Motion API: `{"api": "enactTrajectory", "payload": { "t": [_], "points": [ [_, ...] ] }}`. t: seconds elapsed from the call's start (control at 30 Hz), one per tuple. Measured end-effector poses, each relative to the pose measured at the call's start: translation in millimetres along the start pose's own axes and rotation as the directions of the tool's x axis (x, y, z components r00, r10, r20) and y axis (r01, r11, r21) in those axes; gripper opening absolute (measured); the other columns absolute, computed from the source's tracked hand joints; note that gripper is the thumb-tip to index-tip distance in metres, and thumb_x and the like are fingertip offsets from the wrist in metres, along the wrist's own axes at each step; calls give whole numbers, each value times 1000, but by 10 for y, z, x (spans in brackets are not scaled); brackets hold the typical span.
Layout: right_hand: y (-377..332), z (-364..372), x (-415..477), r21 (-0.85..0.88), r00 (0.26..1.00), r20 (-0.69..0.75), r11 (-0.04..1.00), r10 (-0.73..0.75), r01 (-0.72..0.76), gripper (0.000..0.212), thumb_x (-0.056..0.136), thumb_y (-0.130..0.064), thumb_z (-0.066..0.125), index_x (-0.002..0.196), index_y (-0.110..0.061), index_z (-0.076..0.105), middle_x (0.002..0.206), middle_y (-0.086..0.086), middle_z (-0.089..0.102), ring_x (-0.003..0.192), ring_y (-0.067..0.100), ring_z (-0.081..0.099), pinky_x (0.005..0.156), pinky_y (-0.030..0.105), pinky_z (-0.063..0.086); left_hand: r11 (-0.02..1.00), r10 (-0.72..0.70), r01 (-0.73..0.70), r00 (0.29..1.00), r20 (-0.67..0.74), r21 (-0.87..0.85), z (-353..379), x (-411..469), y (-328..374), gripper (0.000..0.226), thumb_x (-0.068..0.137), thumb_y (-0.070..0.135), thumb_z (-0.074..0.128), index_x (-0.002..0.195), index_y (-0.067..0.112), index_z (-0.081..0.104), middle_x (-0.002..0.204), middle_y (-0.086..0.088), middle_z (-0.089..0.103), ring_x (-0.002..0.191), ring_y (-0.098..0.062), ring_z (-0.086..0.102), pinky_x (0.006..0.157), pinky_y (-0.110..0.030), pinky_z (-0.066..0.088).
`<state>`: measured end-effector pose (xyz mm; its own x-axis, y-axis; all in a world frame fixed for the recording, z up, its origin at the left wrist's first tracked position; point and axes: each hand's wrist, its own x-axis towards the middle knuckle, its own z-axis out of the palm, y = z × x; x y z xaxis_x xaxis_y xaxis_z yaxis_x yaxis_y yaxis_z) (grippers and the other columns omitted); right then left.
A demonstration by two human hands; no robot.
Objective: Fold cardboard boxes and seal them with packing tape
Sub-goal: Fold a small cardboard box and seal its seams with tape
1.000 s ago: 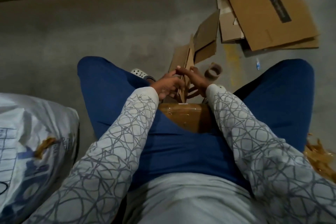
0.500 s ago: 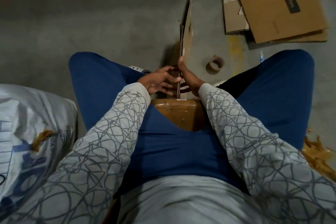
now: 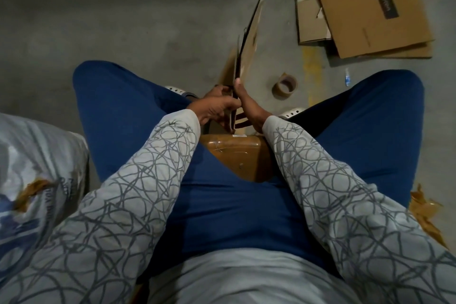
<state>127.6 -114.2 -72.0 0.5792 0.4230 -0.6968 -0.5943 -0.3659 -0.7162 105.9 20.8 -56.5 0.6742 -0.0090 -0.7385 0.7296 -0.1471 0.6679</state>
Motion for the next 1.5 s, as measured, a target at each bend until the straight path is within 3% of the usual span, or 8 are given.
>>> {"api": "enactTrajectory", "payload": {
  "t": [0.13, 0.27, 0.4, 0.67, 0.83, 1.07, 1.2, 1.5],
  "points": [
    [37, -44, 48, -15, 996, -41, 996, -84, 84, 62, 103, -66, 25, 156, -33, 23, 145, 3, 47, 113, 27, 59, 77, 48, 60, 995, 22, -9, 990, -140, 99, -30, 59, 0, 45, 83, 2, 62, 125, 13, 52, 101, -9, 65, 93, -24, 64, 70, -33, 55],
    [13, -35, 66, -86, 986, -163, 996, -40, 26, 44, 105, -44, 38, 145, -26, 39, 127, 15, 59, 91, 36, 68, 56, 40, 61, 969, -18, 63, 982, -188, 239, -22, 135, -19, 21, 91, 21, 63, 111, 20, 62, 103, -7, 69, 93, -25, 66, 81, -38, 58],
    [-117, -103, 59, -278, 946, -288, 958, -150, 67, 26, 100, -27, 47, 123, -16, 51, 115, 16, 65, 90, 36, 69, 72, 50, 62, 931, 56, 87, 926, -374, 355, 13, 194, 19, 21, 99, 20, 56, 116, 9, 62, 107, -11, 66, 97, -28, 64, 84, -40, 56],
    [-250, -387, -38, -292, 755, -600, 951, -266, 103, 29, 100, -7, 43, 127, 0, 50, 104, 9, 53, 92, 27, 56, 75, 30, 39, 990, 143, -109, 745, -651, 92, -88, 177, 142, 8, 97, 22, 64, 95, 18, 58, 98, -3, 62, 99, -28, 65, 86, -36, 53],
    [-280, -399, -39, -26, 669, -725, 977, -164, 211, 38, 104, -12, 42, 141, -8, 39, 115, 3, 51, 93, 19, 56, 82, 40, 55, 952, 37, -266, 592, -805, -152, -266, 160, 191, 21, 96, 14, 63, 114, 4, 68, 111, -7, 70, 101, -24, 66, 90, -36, 55],
    [-181, -358, -43, 679, 825, -543, 661, 159, 319, 52, 97, 0, 50, 144, -16, 34, 118, 14, 61, 93, 34, 72, 66, 41, 64, 943, 62, -307, 537, -841, -126, -740, 366, 295, 17, 96, 18, 64, 109, 10, 72, 108, -5, 72, 100, -24, 68, 95, -44, 56],
    [-53, -264, -5, 842, 888, -392, 483, 241, 240, 44, 95, 3, 54, 137, -5, 44, 122, 22, 57, 90, 37, 70, 68, 44, 64, 959, 77, -260, 631, -772, -116, -877, 495, 227, 25, 98, 24, 63, 120, 13, 68, 111, -1, 67, 106, -23, 64, 98, -39, 54],
    [-135, -256, 75, 748, 942, -334, 617, 34, 243, 44, 96, 9, 51, 134, -11, 41, 118, 20, 59, 97, 39, 69, 86, 52, 60, 941, 197, -337, 637, -745, -40, -1065, 541, 218, 26, 96, 29, 66, 118, 17, 70, 111, 3, 70, 105, -20, 67, 99, -40, 55]
  ]
}}
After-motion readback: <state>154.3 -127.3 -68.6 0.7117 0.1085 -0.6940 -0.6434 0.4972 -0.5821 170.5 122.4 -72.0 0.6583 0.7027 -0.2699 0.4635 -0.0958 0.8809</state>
